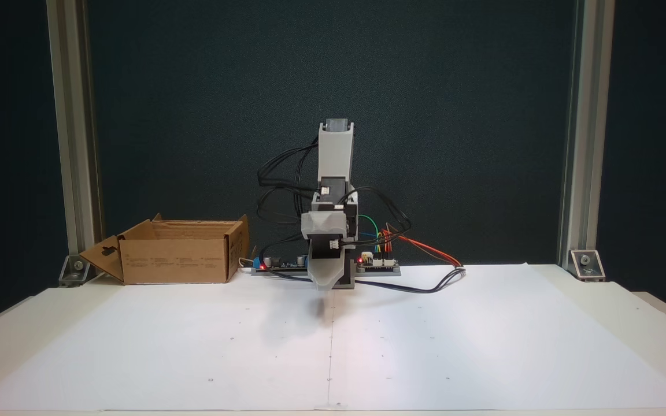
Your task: Grasp a green dice and put it in the bin.
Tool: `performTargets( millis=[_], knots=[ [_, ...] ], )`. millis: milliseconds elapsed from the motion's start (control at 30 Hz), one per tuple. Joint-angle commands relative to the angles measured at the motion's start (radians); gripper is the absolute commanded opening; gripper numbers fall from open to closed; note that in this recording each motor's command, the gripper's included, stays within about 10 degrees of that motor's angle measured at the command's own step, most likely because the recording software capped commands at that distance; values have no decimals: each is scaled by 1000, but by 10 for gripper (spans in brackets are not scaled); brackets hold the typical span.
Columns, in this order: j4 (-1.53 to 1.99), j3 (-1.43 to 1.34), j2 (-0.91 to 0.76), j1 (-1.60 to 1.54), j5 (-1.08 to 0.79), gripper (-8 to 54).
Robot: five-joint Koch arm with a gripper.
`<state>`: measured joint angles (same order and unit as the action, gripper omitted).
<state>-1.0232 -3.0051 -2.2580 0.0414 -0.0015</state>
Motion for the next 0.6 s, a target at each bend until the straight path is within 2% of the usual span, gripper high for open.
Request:
performTargets(
  millis=[0, 133, 400, 567],
  knots=[
    [-162, -9, -117, 2, 28, 432],
    [-323, -123, -115, 3, 28, 434],
    [-635, -123, -110, -3, 28, 445],
    [-660, -123, -110, -5, 29, 445]
  ],
)
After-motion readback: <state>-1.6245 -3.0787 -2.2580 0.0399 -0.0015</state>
